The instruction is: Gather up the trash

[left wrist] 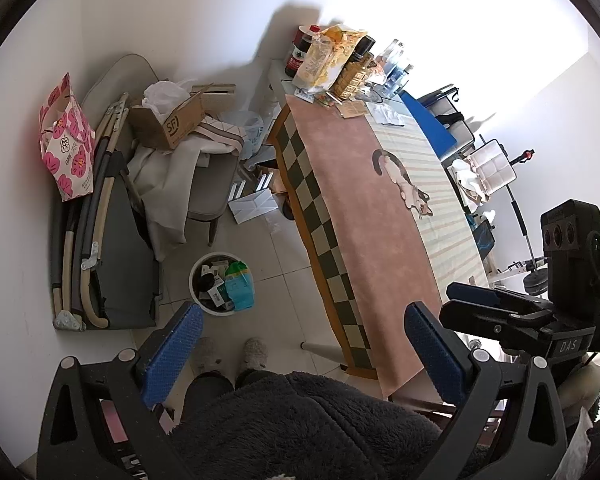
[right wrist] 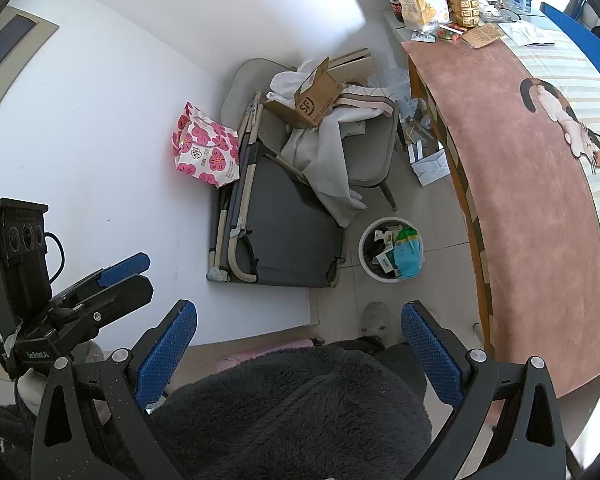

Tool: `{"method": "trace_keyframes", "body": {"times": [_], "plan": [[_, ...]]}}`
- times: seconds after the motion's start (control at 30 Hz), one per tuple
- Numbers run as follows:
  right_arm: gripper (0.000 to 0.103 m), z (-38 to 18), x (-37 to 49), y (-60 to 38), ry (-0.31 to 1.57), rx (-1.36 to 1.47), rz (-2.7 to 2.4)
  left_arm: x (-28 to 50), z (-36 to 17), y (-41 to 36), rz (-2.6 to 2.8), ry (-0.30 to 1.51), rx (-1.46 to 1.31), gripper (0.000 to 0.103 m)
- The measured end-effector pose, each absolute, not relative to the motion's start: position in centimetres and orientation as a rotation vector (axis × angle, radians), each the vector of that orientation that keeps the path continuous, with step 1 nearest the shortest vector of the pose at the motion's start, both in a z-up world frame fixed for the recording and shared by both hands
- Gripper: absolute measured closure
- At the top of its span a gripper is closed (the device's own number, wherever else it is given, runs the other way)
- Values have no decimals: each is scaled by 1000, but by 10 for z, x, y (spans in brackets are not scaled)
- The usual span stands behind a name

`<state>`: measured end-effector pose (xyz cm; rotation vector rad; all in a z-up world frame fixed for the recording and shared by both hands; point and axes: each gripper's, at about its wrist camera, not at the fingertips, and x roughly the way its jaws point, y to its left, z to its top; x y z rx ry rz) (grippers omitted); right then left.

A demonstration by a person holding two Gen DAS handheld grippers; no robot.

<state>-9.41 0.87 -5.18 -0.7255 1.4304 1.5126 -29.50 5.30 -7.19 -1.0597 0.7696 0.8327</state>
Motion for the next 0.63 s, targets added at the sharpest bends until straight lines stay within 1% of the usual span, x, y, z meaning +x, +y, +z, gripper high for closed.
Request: {"method": "trace_keyframes", "body": {"times": [0.63], "plan": [[0,-52,-96,10,1431,-712,1509,-295,-68,52,831,762,-1047,0]]}}
